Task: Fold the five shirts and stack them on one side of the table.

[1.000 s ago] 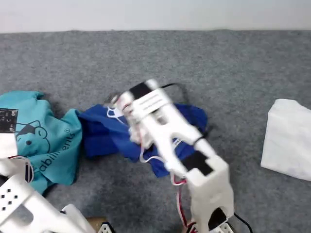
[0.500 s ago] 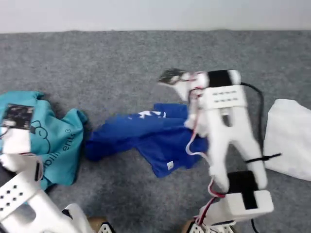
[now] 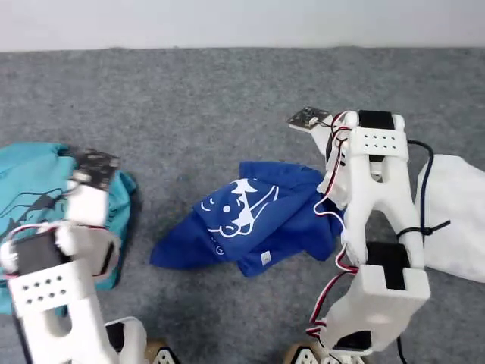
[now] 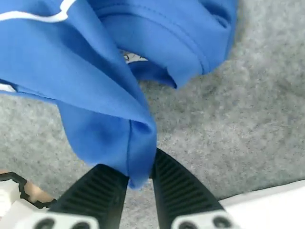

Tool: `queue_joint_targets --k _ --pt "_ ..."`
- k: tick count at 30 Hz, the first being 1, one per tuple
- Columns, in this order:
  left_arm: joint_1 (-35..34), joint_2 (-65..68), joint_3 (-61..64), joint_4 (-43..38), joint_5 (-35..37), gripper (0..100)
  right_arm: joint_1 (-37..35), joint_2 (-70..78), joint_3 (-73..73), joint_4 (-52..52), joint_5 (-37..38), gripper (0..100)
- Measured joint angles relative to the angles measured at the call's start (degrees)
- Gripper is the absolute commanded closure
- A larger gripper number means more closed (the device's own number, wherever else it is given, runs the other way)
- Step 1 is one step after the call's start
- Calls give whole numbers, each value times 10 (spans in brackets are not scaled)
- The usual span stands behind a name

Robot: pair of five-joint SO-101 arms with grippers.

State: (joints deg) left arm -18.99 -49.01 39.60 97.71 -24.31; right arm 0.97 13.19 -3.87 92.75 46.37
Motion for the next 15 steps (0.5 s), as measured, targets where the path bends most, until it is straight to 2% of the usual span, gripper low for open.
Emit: queue_joint_targets --k 3,5,15 --pt "59 -1 16 -26 0 774 2 0 -25 25 -1 989" --pt "82 10 39 -52 -1 770 12 0 -45 40 -1 989" --pt "104 253 68 -177 -58 771 55 0 -74 77 -1 989"
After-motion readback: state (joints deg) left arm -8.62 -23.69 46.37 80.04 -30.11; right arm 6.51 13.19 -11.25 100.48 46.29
